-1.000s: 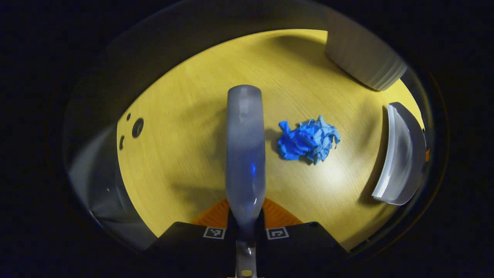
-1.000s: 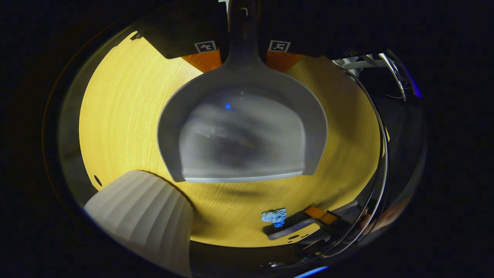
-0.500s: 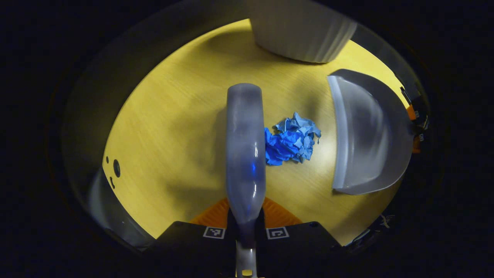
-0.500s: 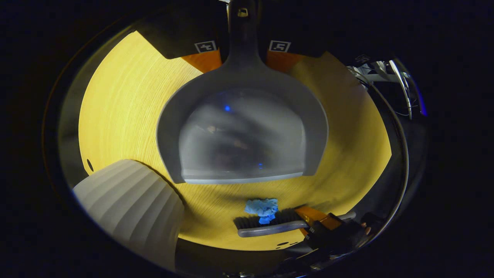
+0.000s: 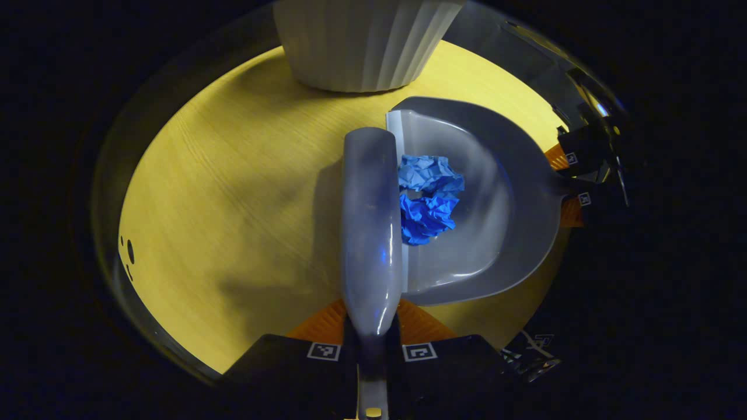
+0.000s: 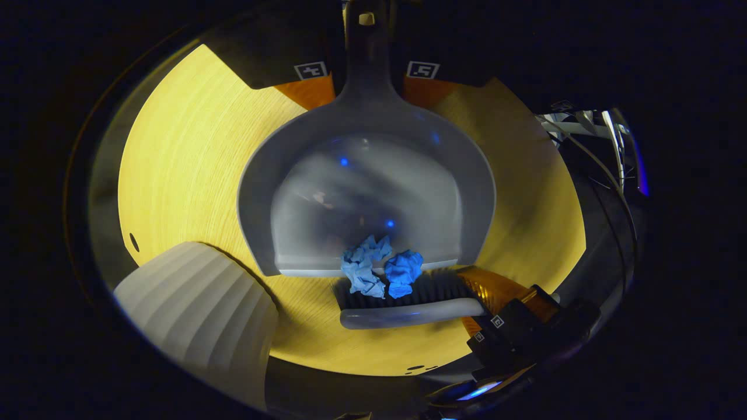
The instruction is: Pick up the small broom and dustpan from the desktop, sweep the trash into the dustpan with the broom, and then empty the trash into the garbage bin.
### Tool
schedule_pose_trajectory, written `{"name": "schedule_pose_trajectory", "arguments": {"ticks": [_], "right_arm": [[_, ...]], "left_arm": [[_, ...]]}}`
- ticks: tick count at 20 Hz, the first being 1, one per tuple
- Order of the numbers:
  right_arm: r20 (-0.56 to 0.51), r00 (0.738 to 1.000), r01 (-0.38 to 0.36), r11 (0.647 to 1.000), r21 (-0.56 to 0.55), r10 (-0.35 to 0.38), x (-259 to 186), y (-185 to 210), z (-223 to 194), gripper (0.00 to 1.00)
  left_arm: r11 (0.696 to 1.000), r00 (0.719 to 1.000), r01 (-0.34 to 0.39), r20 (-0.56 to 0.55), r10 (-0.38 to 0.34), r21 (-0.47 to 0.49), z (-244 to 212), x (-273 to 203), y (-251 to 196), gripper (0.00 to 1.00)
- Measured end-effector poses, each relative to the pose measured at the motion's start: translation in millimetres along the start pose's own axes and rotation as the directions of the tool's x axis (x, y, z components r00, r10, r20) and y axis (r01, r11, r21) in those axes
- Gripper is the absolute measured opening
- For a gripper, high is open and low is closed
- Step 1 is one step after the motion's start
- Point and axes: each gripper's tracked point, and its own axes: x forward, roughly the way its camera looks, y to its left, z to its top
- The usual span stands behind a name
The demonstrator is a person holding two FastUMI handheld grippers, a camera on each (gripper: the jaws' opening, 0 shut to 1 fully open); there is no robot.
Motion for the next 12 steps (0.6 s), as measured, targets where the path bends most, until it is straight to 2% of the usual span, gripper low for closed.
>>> {"name": "schedule_pose_trajectory", "arguments": {"ticks": [4, 6, 9, 12], "right_arm": [[0.029, 1.000, 0.012, 1.000, 0.004, -0.012, 1.6, 0.2, 0.9, 0.34], [0.041, 0.999, 0.006, 1.000, 0.029, -0.007, -0.7, 5.5, 3.7, 0.34], [0.060, 0.998, 0.012, 0.998, 0.063, -0.016, -0.4, 1.0, 0.0, 0.34], [0.080, 0.996, 0.018, 0.995, 0.097, -0.026, -13.1, 6.1, 3.0, 0.34]], "left_arm": [[0.989, 0.992, 0.120, 0.041, -0.117, -0.085, -5.0, -19.2, -18.8, 0.24], [0.978, 0.987, 0.150, 0.082, -0.139, -0.144, -2.9, -24.9, -23.9, 0.24], [0.971, 0.987, 0.119, 0.133, -0.092, -0.206, -3.3, -30.2, -26.6, 0.24], [0.962, 0.982, 0.062, 0.189, -0.011, -0.266, -13.3, -36.7, -23.1, 0.24]]}}
